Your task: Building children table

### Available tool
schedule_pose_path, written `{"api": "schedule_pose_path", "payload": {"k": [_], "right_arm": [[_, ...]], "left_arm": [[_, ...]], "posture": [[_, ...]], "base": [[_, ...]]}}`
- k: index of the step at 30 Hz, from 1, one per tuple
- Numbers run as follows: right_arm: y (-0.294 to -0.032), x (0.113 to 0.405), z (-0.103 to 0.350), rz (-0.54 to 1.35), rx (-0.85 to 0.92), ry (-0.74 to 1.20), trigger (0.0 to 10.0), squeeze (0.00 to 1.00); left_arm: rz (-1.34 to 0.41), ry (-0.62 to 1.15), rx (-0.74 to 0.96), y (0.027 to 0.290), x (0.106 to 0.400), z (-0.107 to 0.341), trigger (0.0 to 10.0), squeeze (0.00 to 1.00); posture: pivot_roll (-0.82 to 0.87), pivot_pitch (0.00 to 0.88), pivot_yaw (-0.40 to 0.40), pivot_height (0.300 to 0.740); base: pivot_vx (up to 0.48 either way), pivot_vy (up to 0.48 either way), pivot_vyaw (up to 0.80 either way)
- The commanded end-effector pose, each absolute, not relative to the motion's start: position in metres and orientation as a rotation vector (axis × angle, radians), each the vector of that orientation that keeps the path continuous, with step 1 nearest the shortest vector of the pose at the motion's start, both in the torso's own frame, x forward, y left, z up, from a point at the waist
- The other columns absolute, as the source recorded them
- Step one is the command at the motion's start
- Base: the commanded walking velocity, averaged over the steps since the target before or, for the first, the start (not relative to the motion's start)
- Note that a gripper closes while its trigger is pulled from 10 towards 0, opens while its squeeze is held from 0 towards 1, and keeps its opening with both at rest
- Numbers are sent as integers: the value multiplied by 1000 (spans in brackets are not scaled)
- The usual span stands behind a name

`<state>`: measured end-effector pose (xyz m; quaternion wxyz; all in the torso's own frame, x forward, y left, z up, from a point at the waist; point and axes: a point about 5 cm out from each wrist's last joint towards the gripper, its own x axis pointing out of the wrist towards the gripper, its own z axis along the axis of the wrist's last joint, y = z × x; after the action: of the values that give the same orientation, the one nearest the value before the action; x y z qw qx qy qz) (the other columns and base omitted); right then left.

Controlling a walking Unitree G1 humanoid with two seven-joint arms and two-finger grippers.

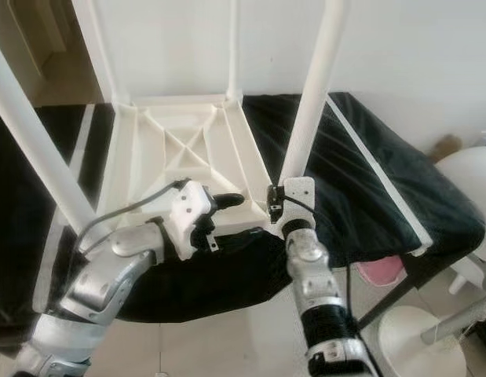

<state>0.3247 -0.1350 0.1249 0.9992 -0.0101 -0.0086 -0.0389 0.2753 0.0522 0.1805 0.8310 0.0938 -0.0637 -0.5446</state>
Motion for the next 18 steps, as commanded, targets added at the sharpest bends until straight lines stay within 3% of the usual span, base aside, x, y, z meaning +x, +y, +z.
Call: {"api": "schedule_pose_path", "payload": {"k": [1,3,18], "right_arm": [[-139,317,105,-147,-16,83,10000,0],[-126,318,109,-76,-4,57,10000,0],[-128,316,113,-115,-15,53,10000,0]], "left_arm": [[-1140,-126,202,54,277,179,10000,0],[-1138,-126,192,53,275,178,10000,0],[-1136,-129,191,53,275,178,10000,0]], "posture": [[50,0,-57,740],[51,0,-62,740],[57,0,-74,740]], "base": [[0,0,0],[0,0,0],[0,0,0]]}}
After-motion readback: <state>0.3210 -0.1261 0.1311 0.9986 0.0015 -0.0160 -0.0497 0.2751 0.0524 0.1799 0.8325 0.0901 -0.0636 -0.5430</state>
